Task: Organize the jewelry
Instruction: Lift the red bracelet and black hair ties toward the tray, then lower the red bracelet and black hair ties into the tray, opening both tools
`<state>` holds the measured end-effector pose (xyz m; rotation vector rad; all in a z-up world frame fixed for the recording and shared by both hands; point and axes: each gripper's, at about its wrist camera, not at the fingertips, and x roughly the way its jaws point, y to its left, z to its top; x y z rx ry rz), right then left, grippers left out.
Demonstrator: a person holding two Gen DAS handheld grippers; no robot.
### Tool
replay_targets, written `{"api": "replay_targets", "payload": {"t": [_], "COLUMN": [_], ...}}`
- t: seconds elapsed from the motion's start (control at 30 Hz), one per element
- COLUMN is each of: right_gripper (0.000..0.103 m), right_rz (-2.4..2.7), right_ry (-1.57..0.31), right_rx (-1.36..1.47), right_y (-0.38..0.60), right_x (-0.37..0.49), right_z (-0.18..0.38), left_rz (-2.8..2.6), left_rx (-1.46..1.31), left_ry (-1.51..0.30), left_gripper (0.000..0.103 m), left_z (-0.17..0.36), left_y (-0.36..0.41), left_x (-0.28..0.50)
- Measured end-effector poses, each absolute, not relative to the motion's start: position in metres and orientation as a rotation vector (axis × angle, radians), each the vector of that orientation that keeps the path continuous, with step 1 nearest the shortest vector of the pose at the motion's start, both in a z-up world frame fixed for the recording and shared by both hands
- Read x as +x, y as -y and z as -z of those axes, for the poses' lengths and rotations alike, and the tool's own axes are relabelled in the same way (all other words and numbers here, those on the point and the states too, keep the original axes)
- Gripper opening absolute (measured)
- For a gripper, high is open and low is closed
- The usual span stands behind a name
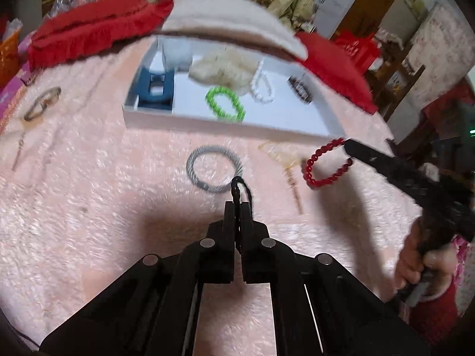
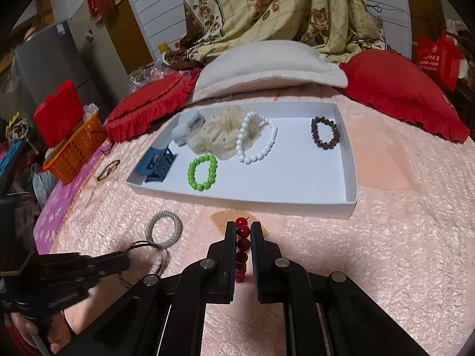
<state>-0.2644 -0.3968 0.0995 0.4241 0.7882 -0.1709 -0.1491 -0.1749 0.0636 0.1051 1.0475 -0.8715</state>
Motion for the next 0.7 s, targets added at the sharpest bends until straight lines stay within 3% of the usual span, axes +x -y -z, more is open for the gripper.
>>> {"api": "replay_targets", "payload": {"t": [0.33,0.7], "right_gripper": [0.009,0.009], "right_rz": [0.198,0.241], "right_ry": [-0.721,-0.726], "right_rx": [0.383,0.339], "right_y": [0.411,0.434], "right_x": [-0.260,-0.229], "right_z": [-0.142,-0.157], "left_rz": [0.890,0.890], "left_rx": [0.028,0.075], "left_ry": [-0.984,-0.973], "left_gripper": [0.002,0.002], "left_z": [-0.115,-0.121], "left_y": [0.179,0.227], "left_x": [-0.120,-0.094]}}
